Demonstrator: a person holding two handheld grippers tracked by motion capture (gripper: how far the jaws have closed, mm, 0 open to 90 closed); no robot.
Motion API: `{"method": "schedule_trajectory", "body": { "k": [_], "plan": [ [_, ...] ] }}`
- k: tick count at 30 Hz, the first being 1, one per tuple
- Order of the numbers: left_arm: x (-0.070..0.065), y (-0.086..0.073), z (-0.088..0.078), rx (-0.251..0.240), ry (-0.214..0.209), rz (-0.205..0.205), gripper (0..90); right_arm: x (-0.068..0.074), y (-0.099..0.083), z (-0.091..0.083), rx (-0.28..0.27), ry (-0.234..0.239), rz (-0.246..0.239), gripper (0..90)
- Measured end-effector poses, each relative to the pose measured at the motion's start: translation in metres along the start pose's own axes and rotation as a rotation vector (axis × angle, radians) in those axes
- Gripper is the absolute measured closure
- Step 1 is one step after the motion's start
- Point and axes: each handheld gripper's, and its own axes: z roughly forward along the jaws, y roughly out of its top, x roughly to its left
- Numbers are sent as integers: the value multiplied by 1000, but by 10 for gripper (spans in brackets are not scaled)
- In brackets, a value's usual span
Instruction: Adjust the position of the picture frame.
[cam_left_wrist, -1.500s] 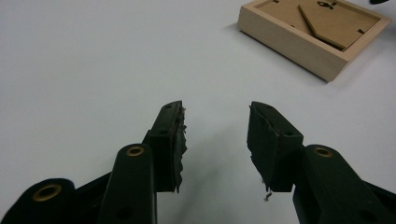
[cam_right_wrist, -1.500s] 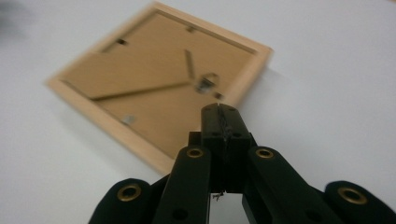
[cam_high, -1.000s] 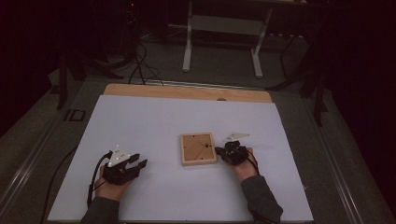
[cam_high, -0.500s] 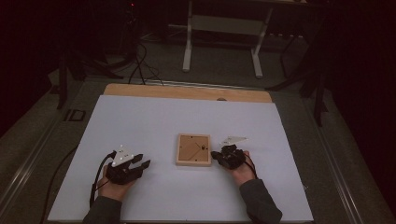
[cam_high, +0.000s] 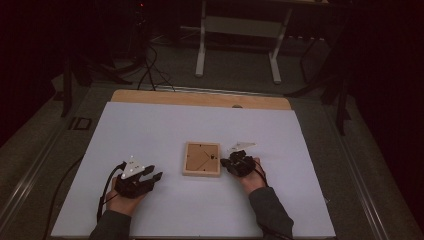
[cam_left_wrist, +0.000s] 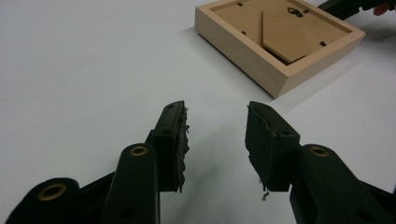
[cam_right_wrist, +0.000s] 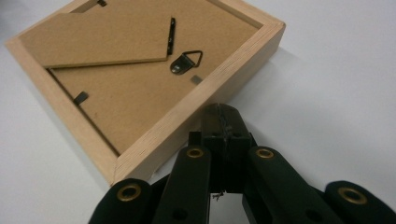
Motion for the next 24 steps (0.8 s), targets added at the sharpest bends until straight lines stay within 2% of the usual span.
{"method": "schedule_trajectory", "body": {
  "k": [11, 17, 19, 22, 24],
  "plan": [
    [-1, 0, 0, -1, 0, 4, 575, -4, 11, 5, -3, -19, 10, 897],
    [0, 0, -1, -6, 6, 2, 567, -2, 9, -6, -19, -14, -27, 864],
    [0, 0, -1, -3, 10, 4, 566, -2, 5, -13, -40, 7, -26, 851],
    [1, 0, -1, -4, 12, 5, 565, 1, 1, -20, -45, 11, -51, 831],
    [1, 0, 0, -4, 15, 3, 564, 3, -2, -24, -60, 25, -47, 820]
  ]
}}
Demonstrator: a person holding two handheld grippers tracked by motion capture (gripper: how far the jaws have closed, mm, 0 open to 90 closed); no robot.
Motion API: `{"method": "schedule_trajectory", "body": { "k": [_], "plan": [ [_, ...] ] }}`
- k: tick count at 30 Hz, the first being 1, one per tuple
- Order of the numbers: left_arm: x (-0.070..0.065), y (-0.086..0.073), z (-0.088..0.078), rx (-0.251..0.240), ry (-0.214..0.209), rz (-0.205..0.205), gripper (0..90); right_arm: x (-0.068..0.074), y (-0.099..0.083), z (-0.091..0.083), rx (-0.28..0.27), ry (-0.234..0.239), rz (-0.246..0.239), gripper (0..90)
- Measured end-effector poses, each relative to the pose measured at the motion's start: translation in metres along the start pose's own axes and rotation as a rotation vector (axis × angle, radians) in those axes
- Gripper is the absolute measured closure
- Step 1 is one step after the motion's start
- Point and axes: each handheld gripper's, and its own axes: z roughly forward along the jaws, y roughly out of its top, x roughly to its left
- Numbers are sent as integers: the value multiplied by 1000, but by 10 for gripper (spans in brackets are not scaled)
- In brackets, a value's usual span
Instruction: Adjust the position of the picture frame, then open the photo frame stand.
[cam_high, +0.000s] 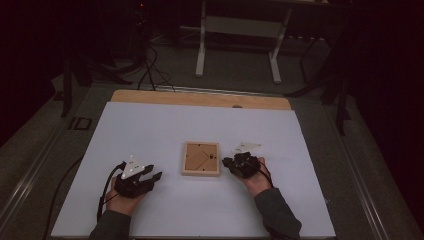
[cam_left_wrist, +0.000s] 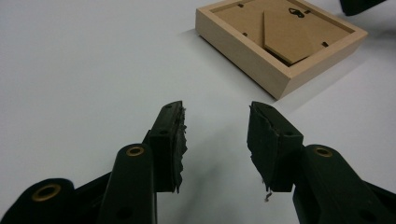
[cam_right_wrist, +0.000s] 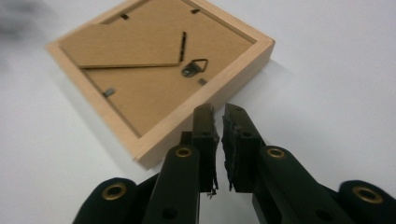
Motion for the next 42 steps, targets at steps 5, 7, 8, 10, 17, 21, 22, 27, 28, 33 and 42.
{"method": "schedule_trajectory", "body": {
  "k": [5, 7, 8, 10, 17, 21, 22, 27, 28, 33, 42],
  "plan": [
    [1, 0, -2, -5, 6, -2, 561, 10, -8, -6, -12, 24, -35, 794],
    [2, 0, -2, -6, 9, -4, 557, 12, -11, -10, -16, 30, -41, 784],
    [2, 0, -2, -9, 10, -6, 556, 13, -13, -10, -18, 32, -40, 780],
    [2, 0, -2, -12, 7, -5, 547, 14, -16, -14, -20, 33, -41, 763],
    [-4, 1, 0, 0, -5, 28, 521, 13, -24, -20, -51, 38, -24, 714],
    [-4, 2, 1, -1, -44, 25, 528, 14, -30, -20, -56, 37, -18, 691],
    [-6, 4, 1, 1, -61, 34, 546, 13, -30, -20, -64, 31, -11, 680],
    [-11, 14, 0, 6, -139, 49, 557, 13, -28, -22, -91, 34, 1, 680],
    [-13, 16, 1, 11, -149, 60, 563, 13, -28, -22, -91, 35, -1, 680],
    [-19, 32, 4, 18, -178, 83, 579, 16, -27, -22, -92, 34, -12, 685],
    [-24, 65, 19, 52, -168, 119, 635, 20, -17, -22, -117, 36, -41, 737]
  ]
}}
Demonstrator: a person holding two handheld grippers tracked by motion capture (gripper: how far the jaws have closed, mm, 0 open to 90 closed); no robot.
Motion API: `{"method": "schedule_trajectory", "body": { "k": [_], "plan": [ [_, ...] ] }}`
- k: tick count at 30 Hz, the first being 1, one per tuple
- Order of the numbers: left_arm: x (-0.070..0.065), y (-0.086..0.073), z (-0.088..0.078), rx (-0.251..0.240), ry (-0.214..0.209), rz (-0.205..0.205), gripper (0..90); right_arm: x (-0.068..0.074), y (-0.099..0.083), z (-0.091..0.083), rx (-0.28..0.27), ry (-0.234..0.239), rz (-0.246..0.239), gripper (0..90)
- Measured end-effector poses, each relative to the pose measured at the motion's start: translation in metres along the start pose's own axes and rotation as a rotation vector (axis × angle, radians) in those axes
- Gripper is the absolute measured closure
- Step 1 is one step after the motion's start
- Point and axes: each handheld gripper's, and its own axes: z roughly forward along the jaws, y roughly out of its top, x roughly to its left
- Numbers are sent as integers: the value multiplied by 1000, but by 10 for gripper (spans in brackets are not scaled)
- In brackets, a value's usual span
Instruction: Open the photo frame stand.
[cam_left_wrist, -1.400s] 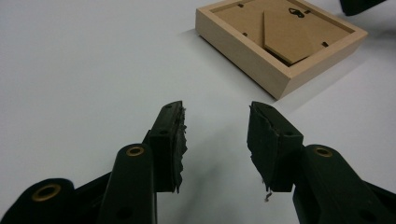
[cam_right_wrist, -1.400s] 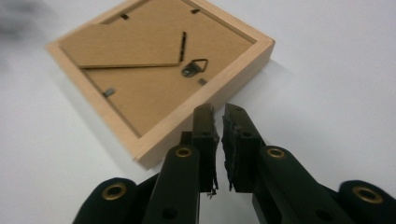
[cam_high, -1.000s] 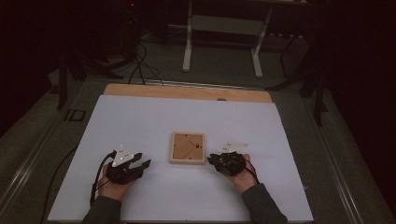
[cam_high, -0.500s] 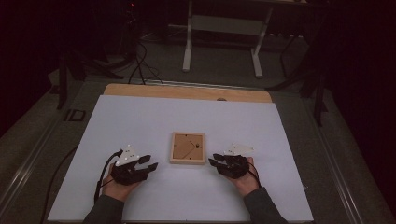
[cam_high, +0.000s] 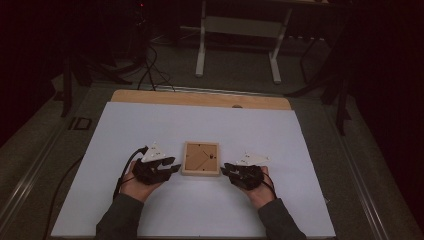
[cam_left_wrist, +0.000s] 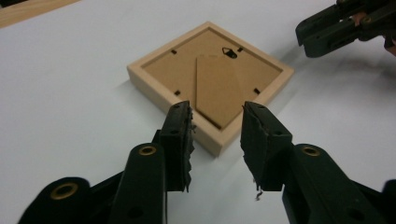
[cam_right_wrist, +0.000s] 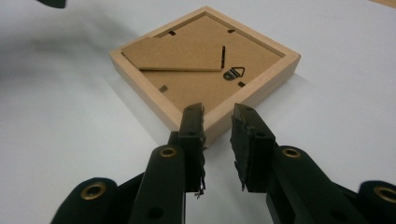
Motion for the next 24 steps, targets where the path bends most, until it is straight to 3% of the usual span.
{"method": "schedule_trajectory", "body": {
  "k": [10, 24],
  "plan": [
    [-7, 18, 24, 61, -4, 23, 689, 1, 6, 8, 9, 9, -11, 740],
    [-13, 41, 50, 173, 10, 47, 625, -1, 10, 14, 16, 21, -13, 752]
  ]
}}
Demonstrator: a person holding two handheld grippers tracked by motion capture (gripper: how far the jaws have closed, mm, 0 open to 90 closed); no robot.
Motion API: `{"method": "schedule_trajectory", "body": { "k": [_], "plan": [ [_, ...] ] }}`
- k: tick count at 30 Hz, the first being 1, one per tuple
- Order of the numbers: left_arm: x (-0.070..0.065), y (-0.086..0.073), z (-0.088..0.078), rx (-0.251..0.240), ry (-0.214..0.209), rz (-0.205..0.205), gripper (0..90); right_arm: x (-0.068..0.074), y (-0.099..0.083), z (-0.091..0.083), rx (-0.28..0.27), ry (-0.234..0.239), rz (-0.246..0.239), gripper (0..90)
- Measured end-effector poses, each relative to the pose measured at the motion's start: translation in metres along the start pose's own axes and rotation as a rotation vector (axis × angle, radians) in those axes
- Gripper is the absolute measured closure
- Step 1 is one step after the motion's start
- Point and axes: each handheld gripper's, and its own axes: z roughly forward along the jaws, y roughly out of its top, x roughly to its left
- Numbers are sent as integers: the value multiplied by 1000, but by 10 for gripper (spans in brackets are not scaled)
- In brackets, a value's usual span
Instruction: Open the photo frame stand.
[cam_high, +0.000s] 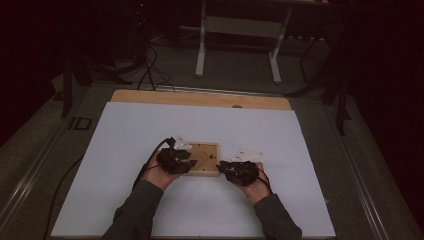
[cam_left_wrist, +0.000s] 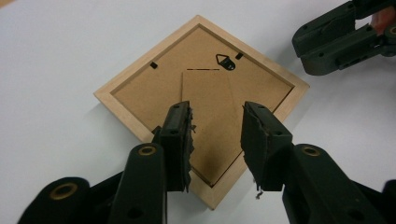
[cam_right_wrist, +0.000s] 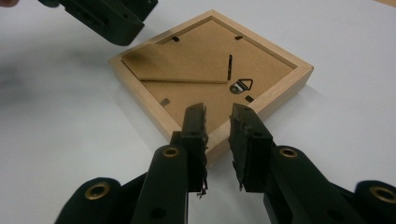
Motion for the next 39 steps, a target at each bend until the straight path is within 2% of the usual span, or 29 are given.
{"method": "schedule_trajectory", "body": {
  "k": [6, 14, 21, 22, 26, 39],
  "plan": [
    [-1, 7, 7, 53, 6, -1, 567, -1, 0, 2, 4, 1, 4, 746],
    [-2, 8, 20, 111, 15, 2, 501, 1, -1, 8, 14, 9, 5, 737],
    [-3, 8, 23, 115, 17, 3, 489, 1, 2, 9, 5, 10, 8, 766],
    [-4, 8, 23, 116, 15, 8, 487, 2, 3, 10, 2, 12, 1, 818],
    [-6, 8, 26, 125, 22, 16, 487, 4, 2, 12, 10, 9, -5, 883],
    [-10, 7, 29, 128, 38, 25, 478, 8, 1, 19, 31, 14, -21, 893]
  ]
}}
